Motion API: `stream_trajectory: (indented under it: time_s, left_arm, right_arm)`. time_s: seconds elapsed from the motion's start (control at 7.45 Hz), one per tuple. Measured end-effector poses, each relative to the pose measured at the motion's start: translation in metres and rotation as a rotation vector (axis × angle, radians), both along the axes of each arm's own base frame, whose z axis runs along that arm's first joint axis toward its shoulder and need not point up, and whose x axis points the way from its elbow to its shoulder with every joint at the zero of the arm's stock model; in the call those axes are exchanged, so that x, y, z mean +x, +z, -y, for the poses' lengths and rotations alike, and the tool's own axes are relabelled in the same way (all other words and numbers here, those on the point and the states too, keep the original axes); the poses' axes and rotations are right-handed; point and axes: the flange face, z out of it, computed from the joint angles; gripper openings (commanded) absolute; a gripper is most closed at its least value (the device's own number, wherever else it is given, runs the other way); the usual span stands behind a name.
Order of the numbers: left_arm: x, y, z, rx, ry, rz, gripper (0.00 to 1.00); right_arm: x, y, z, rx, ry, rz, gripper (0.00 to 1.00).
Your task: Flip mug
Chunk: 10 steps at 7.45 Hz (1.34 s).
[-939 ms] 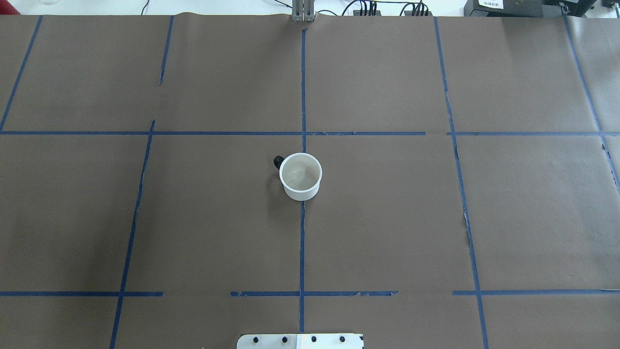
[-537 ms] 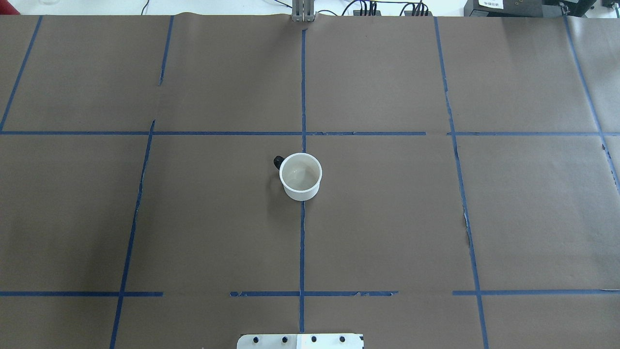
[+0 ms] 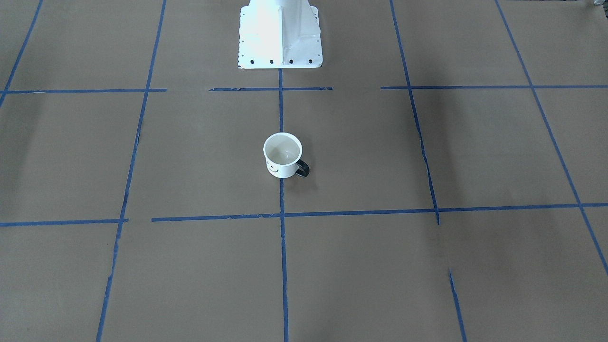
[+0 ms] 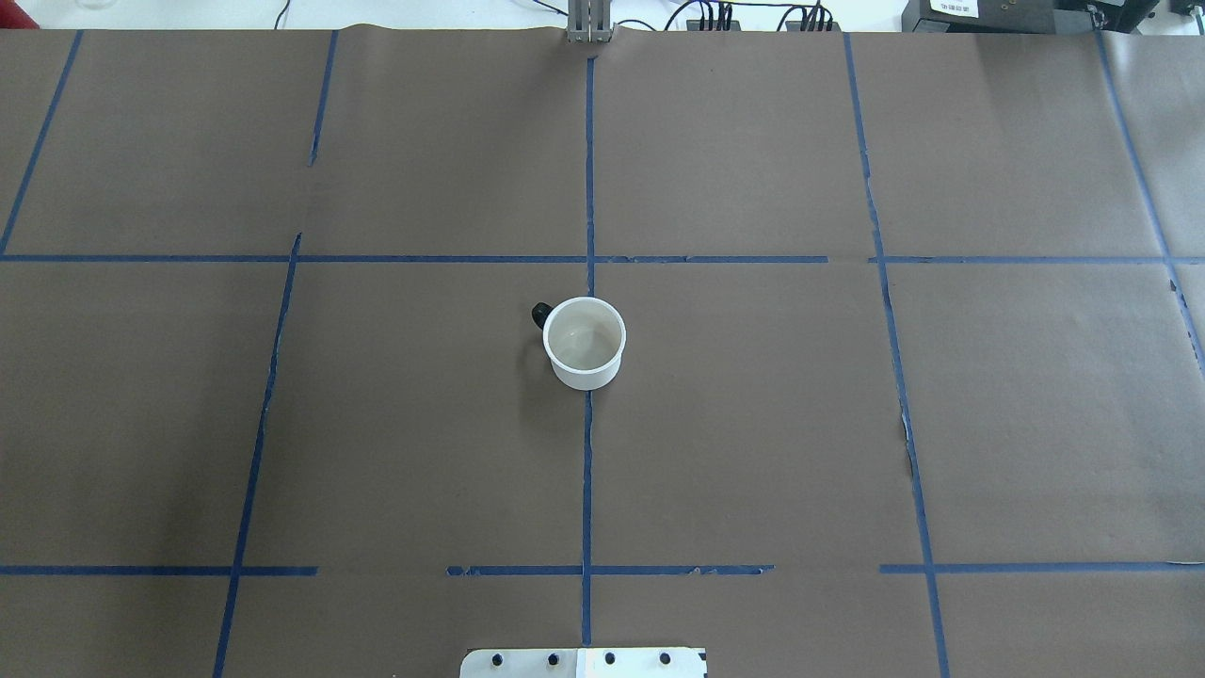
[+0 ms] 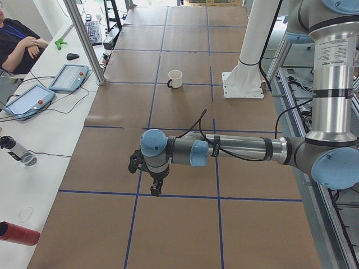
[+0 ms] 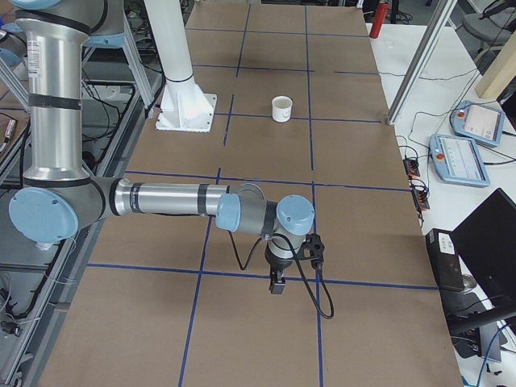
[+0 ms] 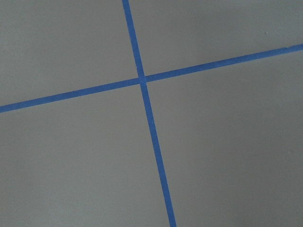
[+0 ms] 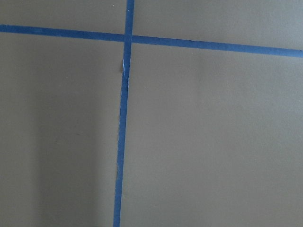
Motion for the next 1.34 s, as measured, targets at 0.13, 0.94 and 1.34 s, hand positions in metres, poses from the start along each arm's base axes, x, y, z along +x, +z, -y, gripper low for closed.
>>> stream_trajectory:
  time_s: [0.13, 0.94, 1.34]
  left_arm:
    - [-0.005, 0.003, -0.004, -0.006, -0.011, 0.0, 1.0]
    - [-0.009, 0.011, -0.013, -0.024, -0.02, 0.0, 1.0]
    - [-0.009, 0.012, -0.014, -0.027, -0.021, 0.0, 1.0]
  right_arm:
    - [0.0, 0.0, 0.0, 0.0, 0.0, 0.0, 1.0]
    - [0.0, 0.0, 0.0, 0.0, 0.0, 0.0, 1.0]
    - [0.0, 0.0, 0.0, 0.0, 0.0, 0.0, 1.0]
